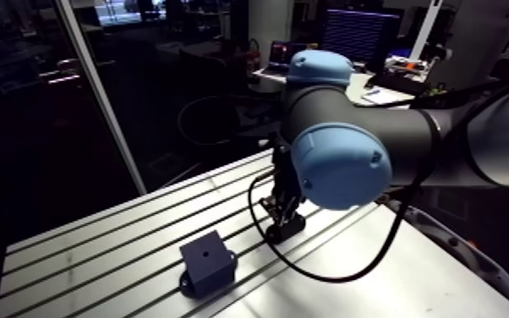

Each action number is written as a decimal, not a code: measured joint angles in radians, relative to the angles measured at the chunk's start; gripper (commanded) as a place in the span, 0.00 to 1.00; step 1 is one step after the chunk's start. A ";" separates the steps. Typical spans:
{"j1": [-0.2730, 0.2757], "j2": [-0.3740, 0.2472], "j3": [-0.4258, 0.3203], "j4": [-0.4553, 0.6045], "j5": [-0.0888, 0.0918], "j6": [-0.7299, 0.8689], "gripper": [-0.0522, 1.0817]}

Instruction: Pick up the M10 bolt and insert it into the hole until fully seated.

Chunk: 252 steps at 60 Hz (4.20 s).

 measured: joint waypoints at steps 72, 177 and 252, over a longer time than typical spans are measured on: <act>0.002 0.004 -0.004 -0.001 -0.010 -0.002 0.82; 0.302 0.008 -0.509 0.734 -0.111 0.299 1.00; 0.411 0.006 -0.431 0.705 -0.085 0.369 1.00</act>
